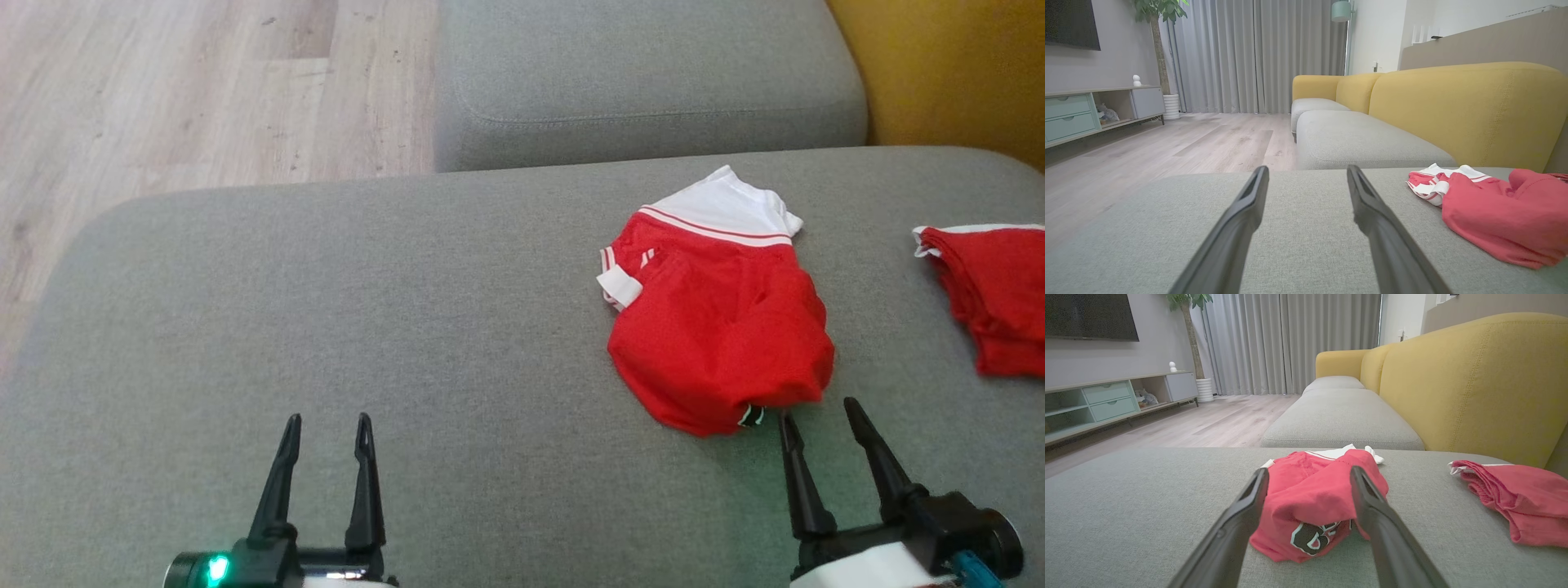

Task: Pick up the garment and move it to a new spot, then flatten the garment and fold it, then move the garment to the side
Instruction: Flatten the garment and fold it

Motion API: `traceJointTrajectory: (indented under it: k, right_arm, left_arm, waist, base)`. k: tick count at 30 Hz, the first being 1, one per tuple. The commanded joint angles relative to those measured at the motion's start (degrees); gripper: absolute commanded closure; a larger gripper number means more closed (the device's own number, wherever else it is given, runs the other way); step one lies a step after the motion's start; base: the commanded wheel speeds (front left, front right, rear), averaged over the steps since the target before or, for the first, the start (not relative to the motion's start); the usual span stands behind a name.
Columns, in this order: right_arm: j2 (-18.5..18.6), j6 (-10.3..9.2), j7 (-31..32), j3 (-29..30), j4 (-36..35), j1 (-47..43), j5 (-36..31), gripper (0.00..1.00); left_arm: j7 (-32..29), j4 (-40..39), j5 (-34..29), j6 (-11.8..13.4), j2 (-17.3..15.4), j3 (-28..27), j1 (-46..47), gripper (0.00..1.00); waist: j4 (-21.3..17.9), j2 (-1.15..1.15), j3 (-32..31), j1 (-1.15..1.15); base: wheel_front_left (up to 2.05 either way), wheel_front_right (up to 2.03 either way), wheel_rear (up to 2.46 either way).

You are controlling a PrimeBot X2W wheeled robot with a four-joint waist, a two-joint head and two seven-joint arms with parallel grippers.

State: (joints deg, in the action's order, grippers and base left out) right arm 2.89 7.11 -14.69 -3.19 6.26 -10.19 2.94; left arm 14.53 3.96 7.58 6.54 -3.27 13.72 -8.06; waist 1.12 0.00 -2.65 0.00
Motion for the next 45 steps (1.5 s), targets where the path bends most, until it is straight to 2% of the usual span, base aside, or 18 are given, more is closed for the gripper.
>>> traceJointTrajectory:
  k: [1,7,12,13,16,21,30,34,37,43,44,45]
  right_arm:
    - [1.25,0.37,-0.30,-1.68,-1.76,2.18,-0.41,0.00]
    - [1.38,0.37,-0.30,-2.32,-2.00,2.66,-0.67,0.00]
    - [1.53,0.37,-0.30,-3.46,-2.94,4.76,-1.00,0.00]
    - [1.53,0.37,-0.30,-3.46,-2.94,4.76,-1.00,0.00]
    - [1.36,0.37,-0.30,-4.44,-3.53,6.91,-1.13,0.00]
    - [0.82,0.37,-0.30,-4.83,-4.39,9.69,-1.05,0.00]
    - [0.59,0.37,-0.30,-5.35,-4.39,12.04,-1.52,0.00]
    - [0.55,0.37,-0.30,-6.11,-4.62,13.26,-1.36,0.00]
    - [0.47,0.37,-0.30,-7.28,-4.49,14.06,-1.09,0.00]
    - [0.23,0.37,-0.30,-7.81,-4.10,14.34,-0.43,0.00]
    - [0.20,0.37,-0.30,-7.90,-4.05,14.32,-0.35,0.00]
    - [0.17,0.37,-0.30,-8.01,-4.01,14.33,-0.29,0.00]
  left_arm:
    - [0.47,-1.90,0.13,0.07,0.38,-1.56,1.59,0.00]
    - [0.47,0.58,1.17,-0.83,0.39,-1.94,3.61,0.00]
    - [0.47,4.99,0.68,-4.62,0.37,-1.67,10.83,0.00]
    - [0.47,4.99,0.68,-4.62,0.37,-1.67,10.83,0.00]
    - [0.35,10.17,3.36,-7.95,0.38,-1.41,17.08,0.00]
    - [-3.85,17.88,8.22,-10.25,0.38,0.85,29.02,0.00]
    - [-12.82,34.82,11.94,-11.62,0.39,7.91,48.23,0.00]
    - [-13.72,42.39,11.46,-10.80,0.39,9.56,55.66,0.00]
    - [-14.02,48.37,11.68,-10.26,0.39,9.61,59.76,0.00]
    - [-16.56,57.34,13.69,-12.58,0.39,11.50,63.48,0.00]
    - [-16.88,58.24,13.63,-12.92,0.39,12.25,63.93,0.70]
    - [-16.74,58.79,13.62,-13.24,0.39,12.99,64.33,1.00]
  waist:
    - [-0.54,0.00,0.36,0.00]
    - [-3.29,0.00,2.02,0.00]
    - [-7.39,0.00,6.51,0.00]
    - [-7.39,0.00,6.51,0.00]
    - [-10.33,0.00,9.91,0.00]
    - [-14.44,0.00,15.33,0.00]
    - [-19.40,0.00,20.64,0.00]
    - [-21.19,0.00,23.31,0.00]
    - [-22.58,0.00,24.96,0.00]
    - [-24.66,0.00,26.22,0.00]
    - [-24.78,0.00,26.29,0.00]
    - [-24.90,0.00,26.31,0.00]
  base:
    - [0.00,0.00,0.00]
    - [0.00,0.00,0.00]
    - [0.00,0.00,0.00]
    - [0.00,0.00,0.00]
    - [0.00,0.00,0.00]
    - [0.00,0.00,0.00]
    - [0.00,0.00,0.00]
    - [0.00,0.00,0.00]
    - [0.00,0.00,0.00]
    - [0.00,0.00,0.00]
    - [0.00,0.00,0.00]
    - [0.00,0.00,0.00]
